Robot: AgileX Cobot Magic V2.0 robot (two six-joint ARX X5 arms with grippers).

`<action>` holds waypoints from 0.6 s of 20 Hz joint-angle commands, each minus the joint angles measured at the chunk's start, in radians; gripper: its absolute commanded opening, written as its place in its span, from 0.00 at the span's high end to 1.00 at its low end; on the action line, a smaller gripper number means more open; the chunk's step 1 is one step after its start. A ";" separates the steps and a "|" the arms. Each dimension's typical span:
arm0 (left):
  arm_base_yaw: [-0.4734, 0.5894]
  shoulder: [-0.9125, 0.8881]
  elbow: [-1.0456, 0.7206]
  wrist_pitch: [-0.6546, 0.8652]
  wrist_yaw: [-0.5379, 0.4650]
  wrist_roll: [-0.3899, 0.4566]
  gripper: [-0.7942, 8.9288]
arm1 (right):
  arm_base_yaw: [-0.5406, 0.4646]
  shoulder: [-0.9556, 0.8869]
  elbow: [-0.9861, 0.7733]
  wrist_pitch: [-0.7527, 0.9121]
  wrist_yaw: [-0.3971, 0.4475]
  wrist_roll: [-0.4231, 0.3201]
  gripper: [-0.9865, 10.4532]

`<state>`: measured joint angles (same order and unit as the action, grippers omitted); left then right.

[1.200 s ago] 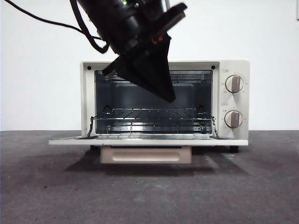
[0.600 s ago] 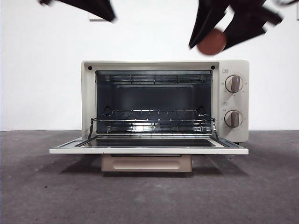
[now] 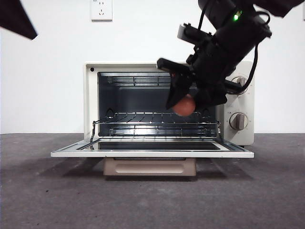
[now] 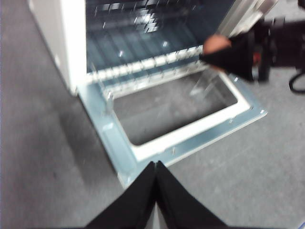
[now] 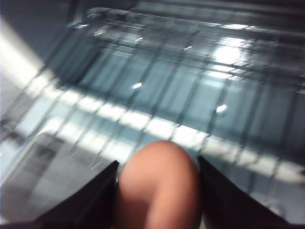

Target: Eggoven

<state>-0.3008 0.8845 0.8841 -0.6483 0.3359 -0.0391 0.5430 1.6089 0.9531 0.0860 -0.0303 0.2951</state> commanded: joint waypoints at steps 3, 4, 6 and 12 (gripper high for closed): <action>0.002 -0.045 -0.053 0.008 0.003 -0.026 0.91 | -0.029 0.035 0.016 0.056 0.005 0.011 0.91; 0.002 -0.049 -0.061 0.008 0.003 -0.027 0.91 | -0.037 0.039 0.016 0.061 0.005 0.011 0.91; 0.002 -0.049 -0.070 0.009 0.004 -0.029 0.91 | -0.050 0.051 0.016 0.068 0.004 0.011 0.91; 0.002 -0.049 -0.071 0.019 0.005 -0.032 0.91 | -0.055 0.084 0.017 0.108 -0.003 0.013 0.91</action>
<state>-0.2970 0.8303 0.8093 -0.6422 0.3386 -0.0696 0.4831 1.6703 0.9531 0.1768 -0.0319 0.2962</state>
